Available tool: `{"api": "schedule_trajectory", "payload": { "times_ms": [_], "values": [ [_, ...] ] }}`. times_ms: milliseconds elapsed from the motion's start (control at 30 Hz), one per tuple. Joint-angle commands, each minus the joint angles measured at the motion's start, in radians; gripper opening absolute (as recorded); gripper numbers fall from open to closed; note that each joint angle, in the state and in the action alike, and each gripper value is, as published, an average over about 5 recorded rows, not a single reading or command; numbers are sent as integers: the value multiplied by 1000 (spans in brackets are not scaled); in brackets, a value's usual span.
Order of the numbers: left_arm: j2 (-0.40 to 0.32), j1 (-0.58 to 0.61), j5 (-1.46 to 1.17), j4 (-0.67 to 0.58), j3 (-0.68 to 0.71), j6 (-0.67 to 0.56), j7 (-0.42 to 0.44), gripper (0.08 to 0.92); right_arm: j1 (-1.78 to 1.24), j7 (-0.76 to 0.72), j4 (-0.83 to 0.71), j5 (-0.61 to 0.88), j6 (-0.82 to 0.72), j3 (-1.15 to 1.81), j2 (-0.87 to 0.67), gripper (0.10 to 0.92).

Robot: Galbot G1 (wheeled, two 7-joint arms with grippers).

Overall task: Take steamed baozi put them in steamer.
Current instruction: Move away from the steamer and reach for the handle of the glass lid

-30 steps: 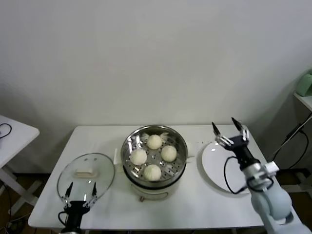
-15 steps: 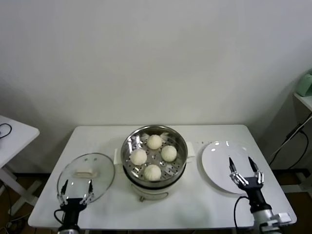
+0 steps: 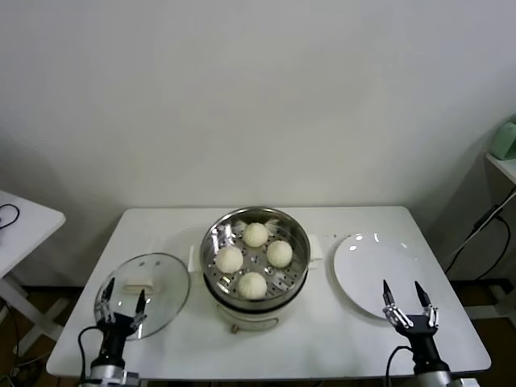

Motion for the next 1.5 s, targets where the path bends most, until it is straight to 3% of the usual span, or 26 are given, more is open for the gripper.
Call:
{"api": "schedule_trajectory", "payload": {
  "times_ms": [33,333,1500],
  "values": [
    [28,-59,444,107,-22,38,-114,823,-17,6,-24,4,31,0,15,823],
    [61,-95,473,165,-36,52,-119,823,-5,16,-39,6,31,-5,16,823],
    [71,-262,497,328,-18,80,-79,823,-22,14,-49,24,50,7,18,823]
  ]
}}
